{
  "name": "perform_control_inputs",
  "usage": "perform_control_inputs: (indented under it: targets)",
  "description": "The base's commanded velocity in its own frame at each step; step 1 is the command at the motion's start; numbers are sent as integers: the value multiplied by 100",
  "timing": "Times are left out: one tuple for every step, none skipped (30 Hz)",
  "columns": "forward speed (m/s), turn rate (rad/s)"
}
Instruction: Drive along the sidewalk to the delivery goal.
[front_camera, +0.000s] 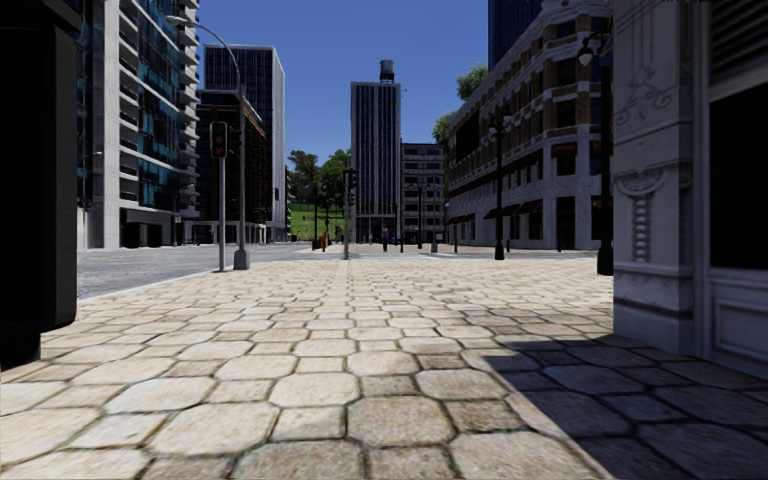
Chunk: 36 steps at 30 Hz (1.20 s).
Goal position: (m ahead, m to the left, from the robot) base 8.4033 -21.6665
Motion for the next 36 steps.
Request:
perform_control_inputs:
  targets:
    - [200,0]
    - [200,0]
    - [200,0]
    - [200,0]
    - [200,0]
    - [200,0]
    - [200,0]
    - [200,0]
    - [200,0]
    - [200,0]
    - [200,0]
    - [200,0]
    - [200,0]
    - [200,-11]
    - [200,-17]
    - [194,-20]
    - [181,-25]
    - [177,-31]
    - [177,-31]
    - [176,-36]
    - [176,-38]
    - [176,-38]
    - [176,-38]
    - [176,-38]
    - [176,-38]
    - [176,-39]
    - [176,-42]
    - [176,-45]
    - [176,-45]
    - [180,-45]
    - [185,-45]
    - [187,-45]
    - [188,-45]
    - [188,-45]
    - [188,-45]
    - [188,-45]
